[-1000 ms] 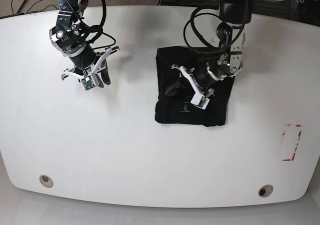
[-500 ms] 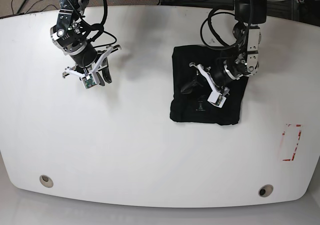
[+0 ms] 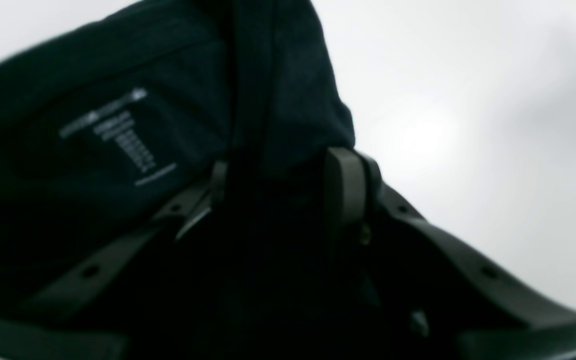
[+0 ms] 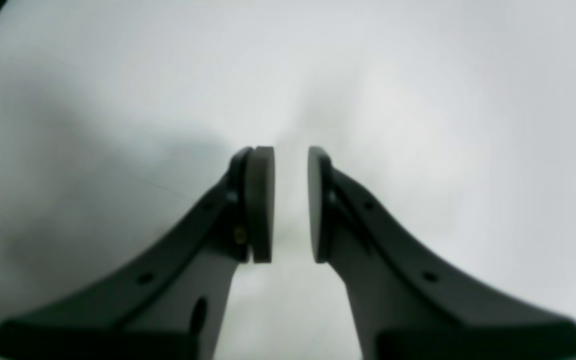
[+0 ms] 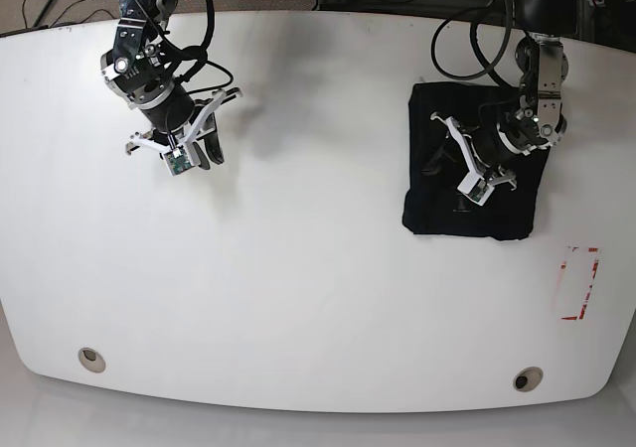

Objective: Layout the t-shirt on the table in an organized manner, then fold the t-shirt properly
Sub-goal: 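Drag the black bundle with the left gripper to the table edge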

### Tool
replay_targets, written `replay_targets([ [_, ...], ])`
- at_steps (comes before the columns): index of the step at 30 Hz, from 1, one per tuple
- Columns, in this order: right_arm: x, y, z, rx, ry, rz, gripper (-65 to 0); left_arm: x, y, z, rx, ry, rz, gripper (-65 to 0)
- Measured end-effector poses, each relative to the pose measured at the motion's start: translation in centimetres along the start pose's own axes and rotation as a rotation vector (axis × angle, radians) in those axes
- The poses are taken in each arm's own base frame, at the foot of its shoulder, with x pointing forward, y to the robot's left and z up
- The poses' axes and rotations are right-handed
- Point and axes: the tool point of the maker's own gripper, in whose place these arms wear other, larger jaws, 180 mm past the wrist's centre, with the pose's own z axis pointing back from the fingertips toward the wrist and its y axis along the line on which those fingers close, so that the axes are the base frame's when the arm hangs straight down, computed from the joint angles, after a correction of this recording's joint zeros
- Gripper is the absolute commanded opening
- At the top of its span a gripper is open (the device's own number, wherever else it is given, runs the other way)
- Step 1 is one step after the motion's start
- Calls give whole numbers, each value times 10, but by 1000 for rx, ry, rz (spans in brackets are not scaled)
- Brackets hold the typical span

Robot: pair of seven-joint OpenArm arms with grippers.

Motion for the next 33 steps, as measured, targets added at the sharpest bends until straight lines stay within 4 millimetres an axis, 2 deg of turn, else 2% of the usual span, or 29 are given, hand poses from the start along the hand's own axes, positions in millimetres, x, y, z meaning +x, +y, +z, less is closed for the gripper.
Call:
replay_targets([
  [9,0,0,0,0,-1,-1,-541,3,9,12,88,91,-112,-411],
  [17,-2,1,1,2,4,-1,-541,9,2,26,149,199,-192,-411],
  [19,-3,2,1,4,8,0,-541,15,0,31,155,173,-191,-411],
  [23,-6,1,2,5,16,4,-541,21,7,42,206,115,-98,-411],
  [29,-3,12,2,61,4,39,-541,10,32,56,314,105,41,-411],
  [33,-4,13,1,60,6,36,-541,1,33,52,321,116,89,-411],
])
